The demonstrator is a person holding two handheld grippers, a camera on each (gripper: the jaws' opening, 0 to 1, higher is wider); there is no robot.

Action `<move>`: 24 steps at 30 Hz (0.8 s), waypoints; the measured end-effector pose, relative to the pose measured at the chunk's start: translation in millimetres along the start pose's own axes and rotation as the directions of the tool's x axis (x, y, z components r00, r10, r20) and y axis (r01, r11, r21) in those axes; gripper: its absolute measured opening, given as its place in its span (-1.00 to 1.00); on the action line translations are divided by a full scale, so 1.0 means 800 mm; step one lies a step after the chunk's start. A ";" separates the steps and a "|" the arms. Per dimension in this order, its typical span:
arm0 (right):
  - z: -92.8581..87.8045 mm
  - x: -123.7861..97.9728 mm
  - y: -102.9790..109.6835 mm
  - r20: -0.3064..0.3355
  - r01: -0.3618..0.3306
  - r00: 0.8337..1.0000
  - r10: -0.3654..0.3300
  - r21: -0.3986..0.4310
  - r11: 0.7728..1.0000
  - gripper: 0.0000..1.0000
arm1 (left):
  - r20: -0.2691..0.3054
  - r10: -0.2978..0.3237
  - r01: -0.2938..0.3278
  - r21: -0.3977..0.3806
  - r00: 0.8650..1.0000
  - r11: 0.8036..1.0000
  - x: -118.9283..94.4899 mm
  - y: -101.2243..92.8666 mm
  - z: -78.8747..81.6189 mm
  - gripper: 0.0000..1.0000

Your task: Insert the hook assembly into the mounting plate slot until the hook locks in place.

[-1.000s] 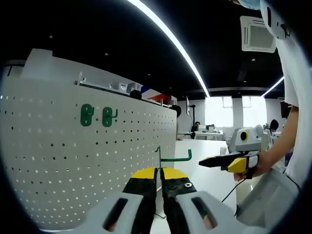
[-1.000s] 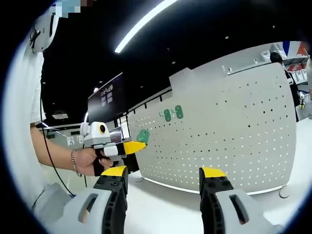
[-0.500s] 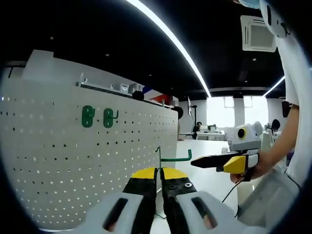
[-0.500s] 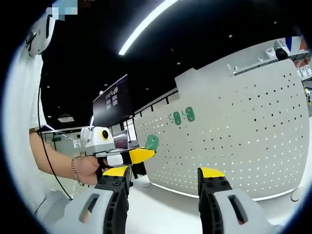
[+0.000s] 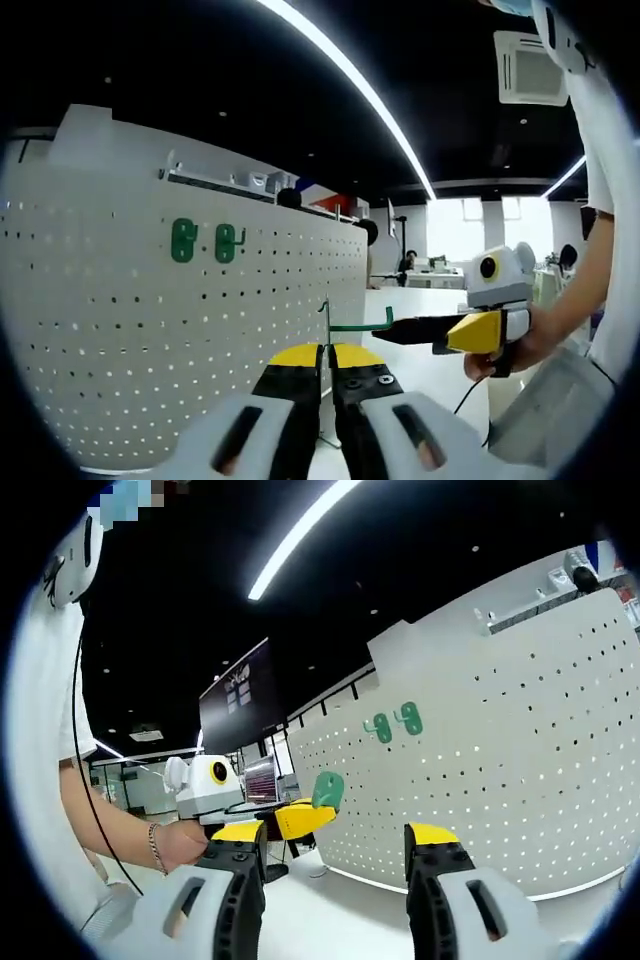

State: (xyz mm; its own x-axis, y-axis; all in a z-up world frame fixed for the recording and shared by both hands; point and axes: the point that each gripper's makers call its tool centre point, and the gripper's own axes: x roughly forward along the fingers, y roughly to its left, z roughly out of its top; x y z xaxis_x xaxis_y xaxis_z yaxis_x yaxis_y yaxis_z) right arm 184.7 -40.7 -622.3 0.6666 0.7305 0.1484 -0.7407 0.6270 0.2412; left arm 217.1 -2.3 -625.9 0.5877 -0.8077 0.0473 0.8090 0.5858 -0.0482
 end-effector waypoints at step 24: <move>0.013 0.036 0.013 0.028 -0.023 0.999 0.023 0.033 0.999 -0.21 | 0.008 0.021 -0.021 -0.003 1.000 1.000 -0.004 -0.002 0.001 -0.95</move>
State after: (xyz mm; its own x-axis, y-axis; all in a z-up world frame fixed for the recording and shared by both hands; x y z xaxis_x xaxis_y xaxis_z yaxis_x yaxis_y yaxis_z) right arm 197.2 -16.1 -605.6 0.6519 0.7364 0.1810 -0.7530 0.6005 0.2690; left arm 213.8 -0.6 -625.3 0.6045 -0.7948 0.0539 0.7966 0.6023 -0.0519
